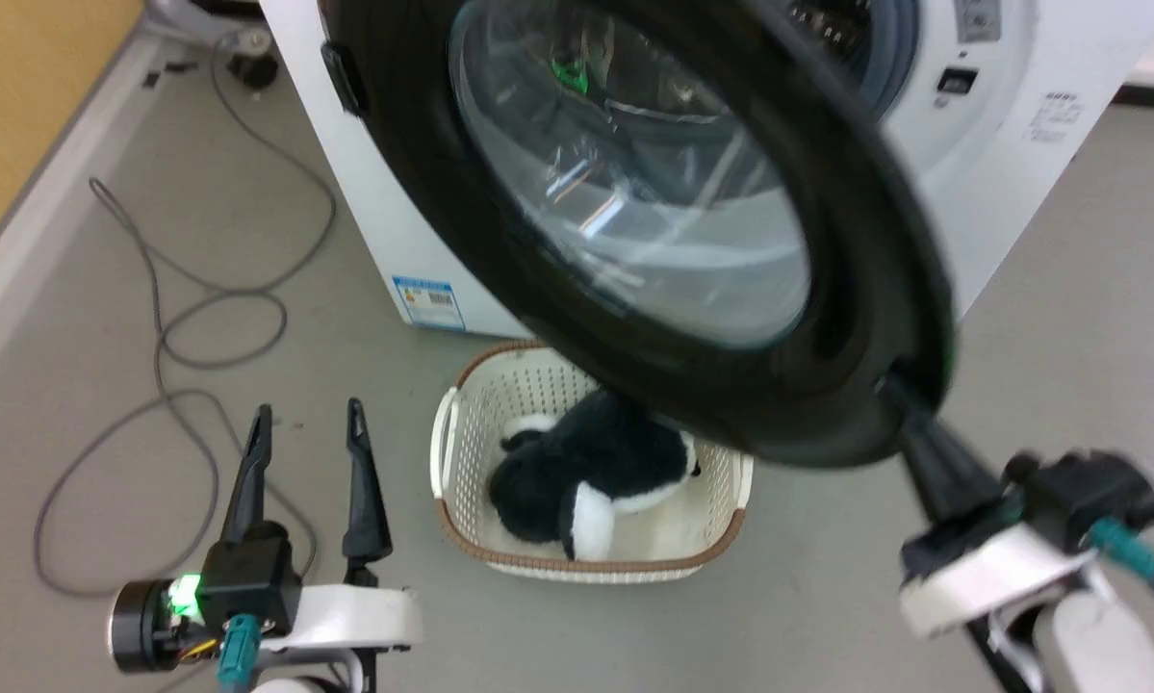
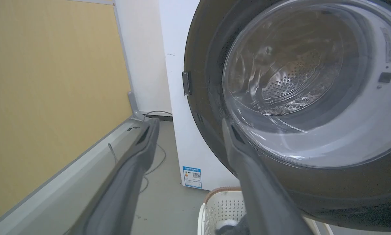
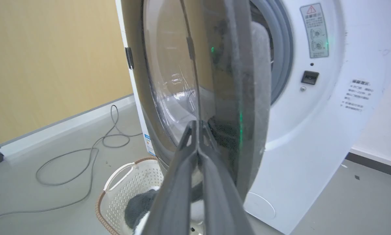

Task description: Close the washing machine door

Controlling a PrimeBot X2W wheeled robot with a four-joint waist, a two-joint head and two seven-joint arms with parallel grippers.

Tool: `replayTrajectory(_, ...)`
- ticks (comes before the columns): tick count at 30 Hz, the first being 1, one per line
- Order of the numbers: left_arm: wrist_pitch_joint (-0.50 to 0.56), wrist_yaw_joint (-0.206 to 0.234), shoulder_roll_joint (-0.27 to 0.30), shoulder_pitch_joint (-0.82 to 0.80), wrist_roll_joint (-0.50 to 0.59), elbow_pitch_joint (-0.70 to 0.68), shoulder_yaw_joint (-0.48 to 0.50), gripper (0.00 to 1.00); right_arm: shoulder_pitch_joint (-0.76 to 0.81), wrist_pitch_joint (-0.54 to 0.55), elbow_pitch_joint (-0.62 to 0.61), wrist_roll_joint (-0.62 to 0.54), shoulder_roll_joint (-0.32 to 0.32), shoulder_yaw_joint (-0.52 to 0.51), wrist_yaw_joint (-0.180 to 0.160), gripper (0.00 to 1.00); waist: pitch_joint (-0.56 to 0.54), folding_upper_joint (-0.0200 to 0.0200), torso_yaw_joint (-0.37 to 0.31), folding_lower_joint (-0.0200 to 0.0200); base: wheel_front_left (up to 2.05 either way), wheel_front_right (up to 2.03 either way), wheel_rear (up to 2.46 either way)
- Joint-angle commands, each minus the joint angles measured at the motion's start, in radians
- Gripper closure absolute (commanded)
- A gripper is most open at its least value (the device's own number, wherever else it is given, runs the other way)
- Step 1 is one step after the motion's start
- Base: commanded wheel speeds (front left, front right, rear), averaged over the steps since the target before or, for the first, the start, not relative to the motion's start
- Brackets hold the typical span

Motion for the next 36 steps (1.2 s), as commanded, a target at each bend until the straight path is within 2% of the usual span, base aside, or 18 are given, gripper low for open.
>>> replayTrajectory(1, -0.004, -0.006, -0.006, -0.028, 0.006, 0.000, -0.006, 0.00, -0.056, -0.004, 0.031, -0.011, 0.008, -0.030, -0.002, 1.00, 0.035, 0.0000, 0.009, -0.0001, 0.00, 0.00, 0.00)
replayTrajectory(12, -0.004, -0.003, -0.022, -0.103, 0.002, 0.005, -0.034, 0.00, -0.318, -0.004, 0.226, -0.043, -0.035, -0.163, -0.002, 1.00, 0.138, 0.0000, 0.040, -0.0001, 0.00, 0.00, 0.00)
replayTrajectory(19, -0.004, 0.001, -0.025, -0.126, -0.002, 0.010, -0.047, 0.00, -0.422, -0.004, 0.318, -0.078, -0.062, -0.230, -0.002, 1.00, 0.160, 0.0000, 0.055, -0.0001, 0.00, 0.00, 0.00)
replayTrajectory(24, -0.004, 0.003, -0.026, -0.130, -0.002, 0.017, -0.047, 0.00, -0.472, -0.004, 0.367, -0.148, -0.052, -0.281, -0.002, 1.00, 0.158, 0.0000, 0.060, -0.0001, 0.00, 0.00, 0.00)
replayTrajectory(30, -0.004, 0.006, -0.026, -0.115, -0.001, 0.025, -0.038, 0.00, -0.449, -0.004, 0.358, -0.195, -0.018, -0.342, -0.002, 1.00, 0.124, 0.0000, 0.043, -0.0001, 0.00, 0.00, 0.00)
replayTrajectory(36, -0.004, -0.003, -0.026, -0.084, 0.004, 0.044, -0.020, 0.00, -0.357, -0.004, 0.250, -0.204, 0.039, -0.395, -0.002, 1.00, 0.056, 0.0000, -0.008, -0.0001, 0.00, 0.00, 0.00)
